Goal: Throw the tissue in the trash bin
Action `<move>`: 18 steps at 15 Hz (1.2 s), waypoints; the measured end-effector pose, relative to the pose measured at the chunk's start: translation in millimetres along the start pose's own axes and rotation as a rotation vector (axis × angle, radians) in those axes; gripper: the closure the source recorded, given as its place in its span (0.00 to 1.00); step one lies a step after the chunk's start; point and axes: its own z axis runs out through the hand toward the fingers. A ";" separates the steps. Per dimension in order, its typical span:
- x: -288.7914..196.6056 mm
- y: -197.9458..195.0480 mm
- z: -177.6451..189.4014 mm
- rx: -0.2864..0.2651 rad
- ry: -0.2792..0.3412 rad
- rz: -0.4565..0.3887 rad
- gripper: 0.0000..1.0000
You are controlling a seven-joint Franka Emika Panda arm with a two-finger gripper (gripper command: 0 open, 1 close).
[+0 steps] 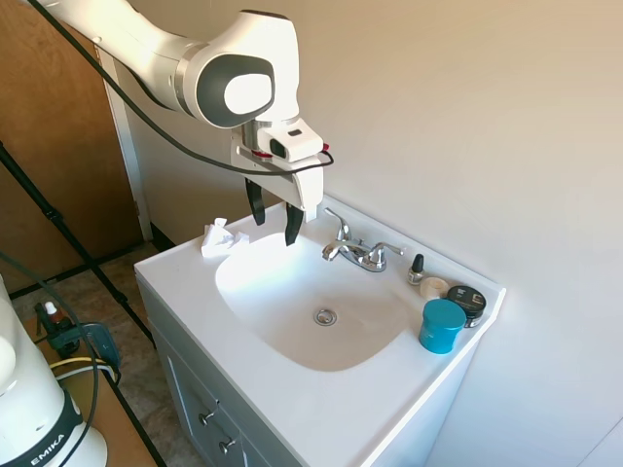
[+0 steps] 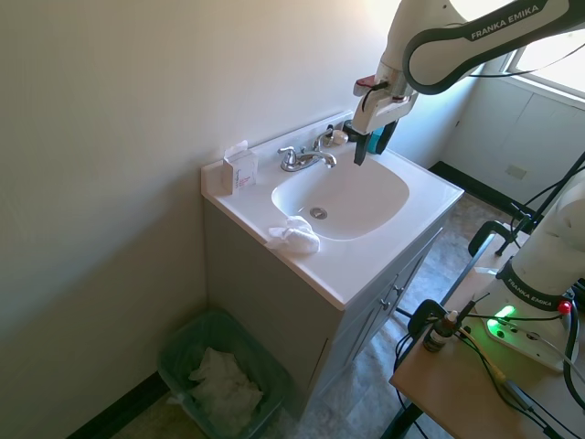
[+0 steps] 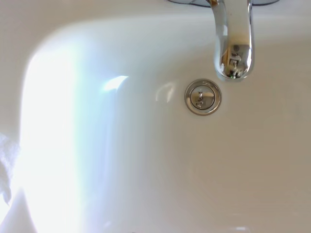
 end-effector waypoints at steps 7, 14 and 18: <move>-28.6 -16.7 2.6 -0.012 -0.006 -0.078 0.00; -112.9 -75.2 -6.0 0.001 0.034 -0.138 0.00; -155.6 -118.5 18.6 -0.028 0.048 -0.184 0.00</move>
